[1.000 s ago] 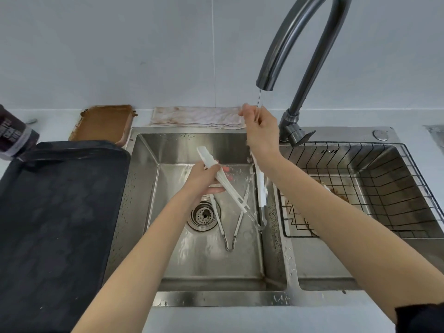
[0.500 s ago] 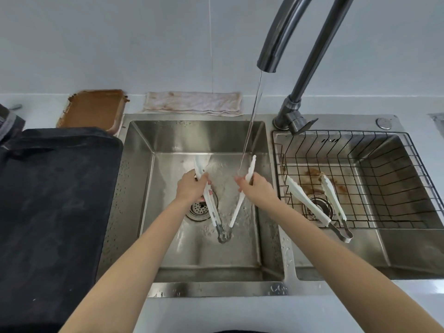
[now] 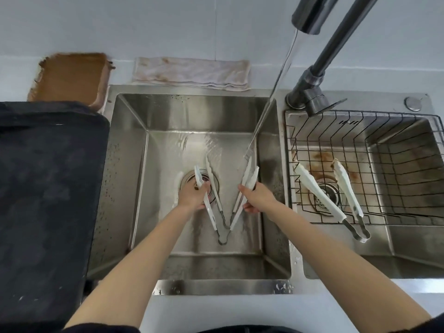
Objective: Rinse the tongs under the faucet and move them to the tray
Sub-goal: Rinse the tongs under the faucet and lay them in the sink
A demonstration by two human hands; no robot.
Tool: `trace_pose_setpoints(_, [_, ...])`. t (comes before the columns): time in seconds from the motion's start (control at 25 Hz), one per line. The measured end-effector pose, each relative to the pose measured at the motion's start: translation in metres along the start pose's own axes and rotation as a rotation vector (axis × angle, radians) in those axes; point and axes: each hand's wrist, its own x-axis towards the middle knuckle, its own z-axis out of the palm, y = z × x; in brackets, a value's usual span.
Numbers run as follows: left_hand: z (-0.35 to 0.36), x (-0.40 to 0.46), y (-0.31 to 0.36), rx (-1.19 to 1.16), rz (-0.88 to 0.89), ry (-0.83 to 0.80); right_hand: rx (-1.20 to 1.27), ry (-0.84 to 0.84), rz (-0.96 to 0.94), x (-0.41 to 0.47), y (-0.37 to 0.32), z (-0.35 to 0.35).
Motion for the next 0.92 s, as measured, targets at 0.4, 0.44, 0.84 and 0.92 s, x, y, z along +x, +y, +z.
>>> trace_pose_setpoints(0.4, [0.013, 0.034, -0.017, -0.02, -0.137, -0.099, -0.126, 0.085, 0.184, 0.044, 0.006, 0.009])
trace_pose_setpoints(0.44, [0.014, 0.036, -0.02, -0.035, -0.151, -0.104, -0.158, 0.102, 0.185, 0.046, 0.008, 0.009])
trace_pose_setpoints(0.84, [0.023, 0.052, -0.029, -0.104, -0.142, -0.07, -0.365, 0.136, 0.108, 0.059, 0.011, 0.007])
trace_pose_setpoints(0.92, [0.023, 0.049, -0.027, -0.067, -0.125, -0.065, -0.376, 0.115, 0.091, 0.056, 0.011, 0.007])
